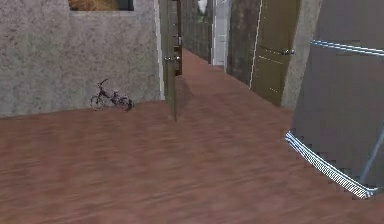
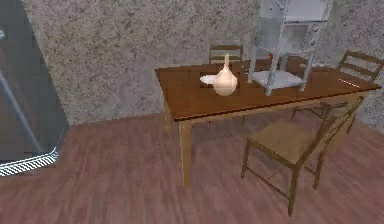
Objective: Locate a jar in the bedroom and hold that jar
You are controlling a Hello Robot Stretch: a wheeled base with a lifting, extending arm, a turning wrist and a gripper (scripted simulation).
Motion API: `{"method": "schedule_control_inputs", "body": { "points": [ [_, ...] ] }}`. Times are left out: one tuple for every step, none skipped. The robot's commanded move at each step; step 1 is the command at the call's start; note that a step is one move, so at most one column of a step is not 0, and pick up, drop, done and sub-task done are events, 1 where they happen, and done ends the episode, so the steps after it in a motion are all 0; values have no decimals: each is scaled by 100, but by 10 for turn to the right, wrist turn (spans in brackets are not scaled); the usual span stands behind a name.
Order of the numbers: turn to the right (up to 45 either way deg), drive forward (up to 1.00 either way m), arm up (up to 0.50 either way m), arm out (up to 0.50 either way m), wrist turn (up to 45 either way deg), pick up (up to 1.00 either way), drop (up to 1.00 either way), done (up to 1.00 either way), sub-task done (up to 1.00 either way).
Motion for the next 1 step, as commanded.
{"method": "schedule_control_inputs", "body": {
  "points": [
    [0, 100, 0, 0, 0, 0, 0, 0, 0]
  ]
}}
